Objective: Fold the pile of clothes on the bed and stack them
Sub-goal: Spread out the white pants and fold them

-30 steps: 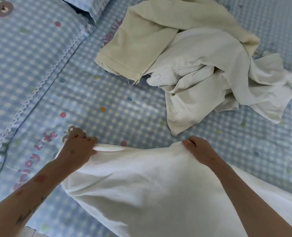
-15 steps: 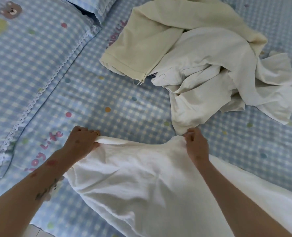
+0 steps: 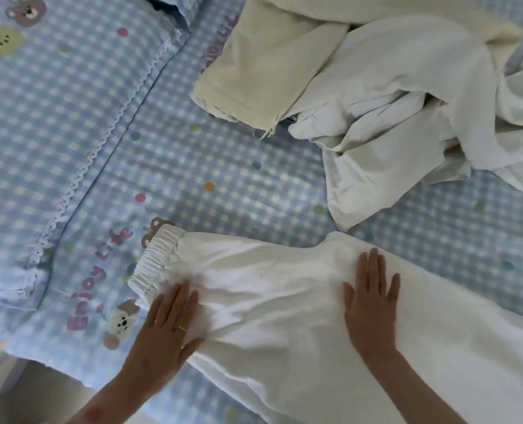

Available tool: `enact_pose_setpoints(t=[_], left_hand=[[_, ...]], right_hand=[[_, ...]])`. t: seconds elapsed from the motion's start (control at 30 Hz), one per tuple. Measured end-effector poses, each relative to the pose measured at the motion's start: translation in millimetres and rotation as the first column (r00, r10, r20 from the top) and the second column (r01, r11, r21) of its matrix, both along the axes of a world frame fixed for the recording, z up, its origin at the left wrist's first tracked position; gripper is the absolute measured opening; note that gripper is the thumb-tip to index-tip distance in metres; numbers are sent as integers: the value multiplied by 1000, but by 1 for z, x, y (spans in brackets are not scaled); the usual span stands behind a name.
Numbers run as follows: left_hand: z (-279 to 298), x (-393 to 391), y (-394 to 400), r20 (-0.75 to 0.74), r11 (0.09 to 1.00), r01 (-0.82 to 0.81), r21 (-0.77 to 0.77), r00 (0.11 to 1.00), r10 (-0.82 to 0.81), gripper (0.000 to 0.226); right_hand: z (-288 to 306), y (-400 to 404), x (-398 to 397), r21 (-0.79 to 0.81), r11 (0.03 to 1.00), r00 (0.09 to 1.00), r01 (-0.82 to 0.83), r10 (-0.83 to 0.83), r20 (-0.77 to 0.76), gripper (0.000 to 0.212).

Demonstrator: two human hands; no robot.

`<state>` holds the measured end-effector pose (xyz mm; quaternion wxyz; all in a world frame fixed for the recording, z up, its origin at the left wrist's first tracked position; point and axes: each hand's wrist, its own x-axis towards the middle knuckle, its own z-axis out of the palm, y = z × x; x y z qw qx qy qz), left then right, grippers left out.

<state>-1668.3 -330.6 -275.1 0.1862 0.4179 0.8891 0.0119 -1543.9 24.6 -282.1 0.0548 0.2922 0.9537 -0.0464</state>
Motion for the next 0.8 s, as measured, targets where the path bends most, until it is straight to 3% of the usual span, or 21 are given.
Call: enact_pose_setpoints(t=[0.07,0.13,0.17,0.23,0.37,0.57,0.7,0.8], left_hand=[[2,14,0,57,985,166,51,984,-168,75],[5,18,-3,30,940,339,49,940,-340,60],[5,18,-6,-13,927,370,60,929,-370,52],[6,16,-6,-67,935,336,116,942,-330,52],[8,23,10,-152,915,358,189,931,-333,41],[7,26,-3,-83,901,243,360,970,-229,33],[7,42,-21,-149,917,298,267,952,-266,38],[8,52,3,-158,899,360,249,931,-329,50]], right_hand=[[6,-63,25,-134,952,960,-274,262,-101,61],[8,-111,56,-153,813,828,-561,552,-104,71],[8,-119,70,-153,765,779,-626,623,-73,76],[8,-117,93,-187,770,789,-610,612,-51,75],[17,-98,115,-262,835,871,-484,490,-45,49],[29,-99,135,-368,801,877,-473,466,-114,80],[42,-83,164,-390,892,952,-229,289,101,104],[44,-61,191,-298,939,980,-173,194,40,75]])
